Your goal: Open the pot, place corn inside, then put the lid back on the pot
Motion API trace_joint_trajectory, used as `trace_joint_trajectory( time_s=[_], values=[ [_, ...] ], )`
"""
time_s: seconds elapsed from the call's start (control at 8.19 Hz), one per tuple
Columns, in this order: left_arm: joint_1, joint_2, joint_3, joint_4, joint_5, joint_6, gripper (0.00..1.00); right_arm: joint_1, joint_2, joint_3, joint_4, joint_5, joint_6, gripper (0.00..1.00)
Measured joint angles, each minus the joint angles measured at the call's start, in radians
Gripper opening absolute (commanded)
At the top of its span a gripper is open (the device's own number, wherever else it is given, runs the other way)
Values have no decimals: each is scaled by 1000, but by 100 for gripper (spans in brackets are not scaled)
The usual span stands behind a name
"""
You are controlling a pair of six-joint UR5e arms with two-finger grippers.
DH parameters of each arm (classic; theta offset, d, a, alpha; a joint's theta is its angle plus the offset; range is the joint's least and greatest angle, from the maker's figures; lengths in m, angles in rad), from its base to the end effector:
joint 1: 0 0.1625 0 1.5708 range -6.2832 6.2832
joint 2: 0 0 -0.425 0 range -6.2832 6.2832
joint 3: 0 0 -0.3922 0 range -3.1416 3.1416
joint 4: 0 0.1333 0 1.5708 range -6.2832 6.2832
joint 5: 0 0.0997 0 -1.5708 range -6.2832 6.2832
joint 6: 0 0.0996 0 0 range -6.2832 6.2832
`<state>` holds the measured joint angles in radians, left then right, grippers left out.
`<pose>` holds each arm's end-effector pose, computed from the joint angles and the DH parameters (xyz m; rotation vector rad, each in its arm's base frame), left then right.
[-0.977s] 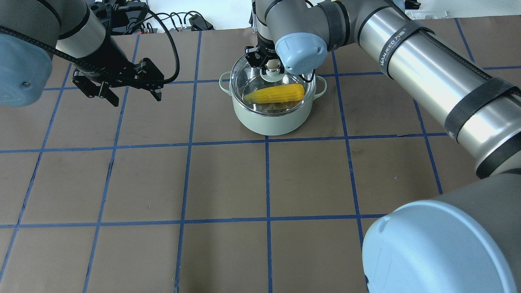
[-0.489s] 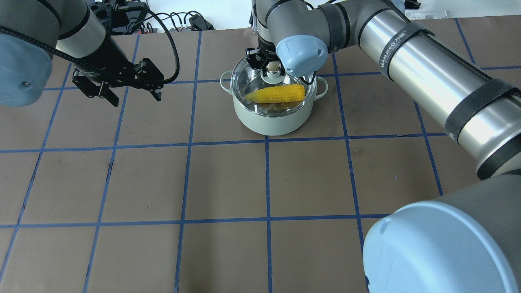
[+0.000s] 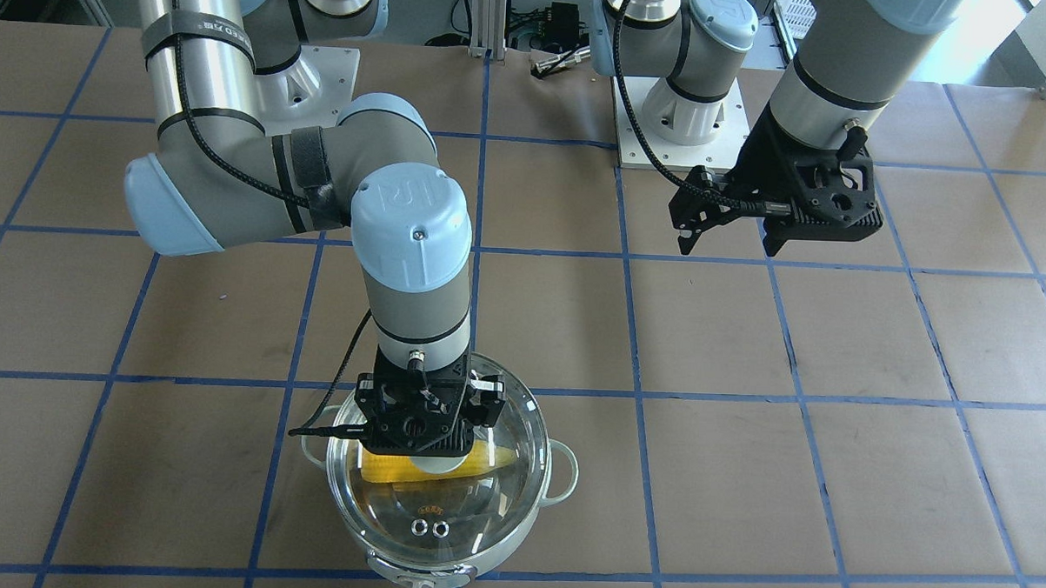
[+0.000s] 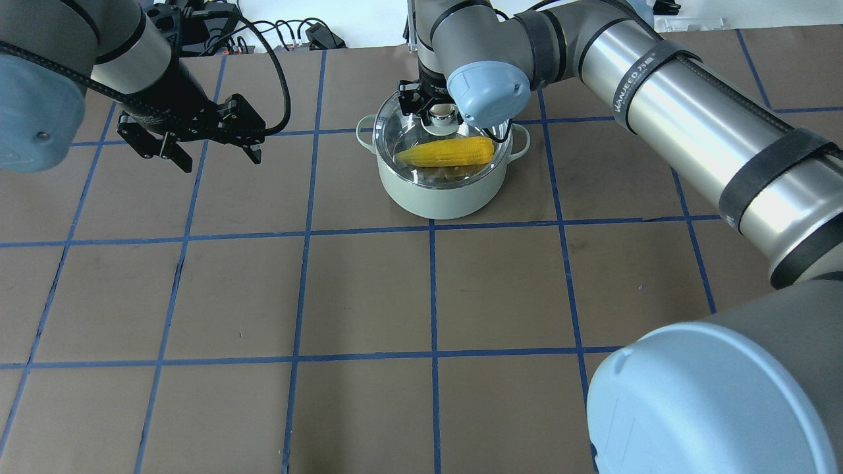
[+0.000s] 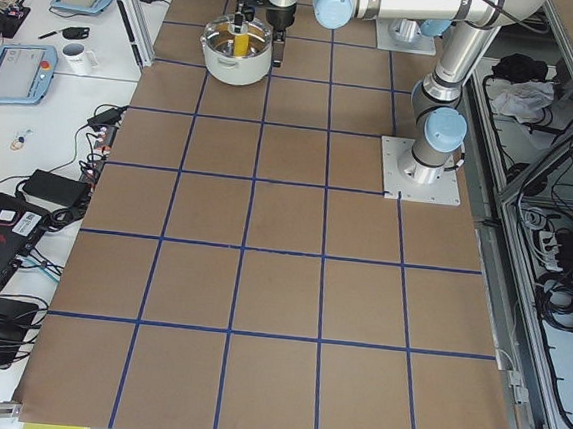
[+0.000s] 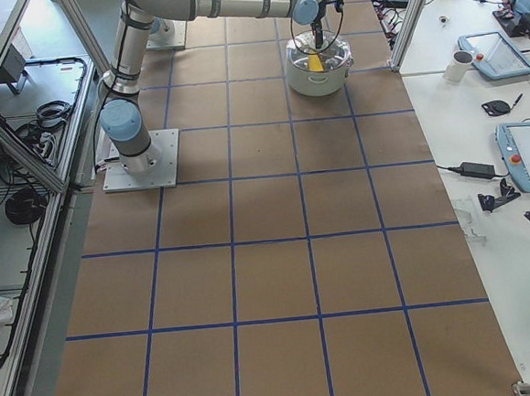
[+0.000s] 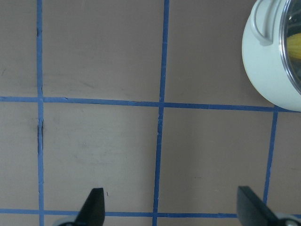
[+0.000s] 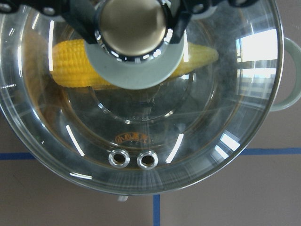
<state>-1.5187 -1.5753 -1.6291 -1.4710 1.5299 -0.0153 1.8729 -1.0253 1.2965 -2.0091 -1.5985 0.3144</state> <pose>-0.1113 -0.5031 0.4671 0.1033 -3.0991 0.0585 0.3368 -0.6421 0.3392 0.0227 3.1062 -0.2609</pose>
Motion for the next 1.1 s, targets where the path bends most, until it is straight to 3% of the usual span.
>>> trace_joint_trajectory(
  time_s=[0.37,0.61,0.85,1.1],
  values=[
    [0,-1,0,0,1,0,100,0,-10,-6,-1,4,33,100],
    [0,-1,0,1,0,0,100,-8,-74,0,39,9,28,100],
    [0,-2,0,1,0,0,100,-64,-224,44,210,28,-7,100],
    [0,-2,0,1,0,0,100,-139,-431,163,339,28,-119,100]
  ],
)
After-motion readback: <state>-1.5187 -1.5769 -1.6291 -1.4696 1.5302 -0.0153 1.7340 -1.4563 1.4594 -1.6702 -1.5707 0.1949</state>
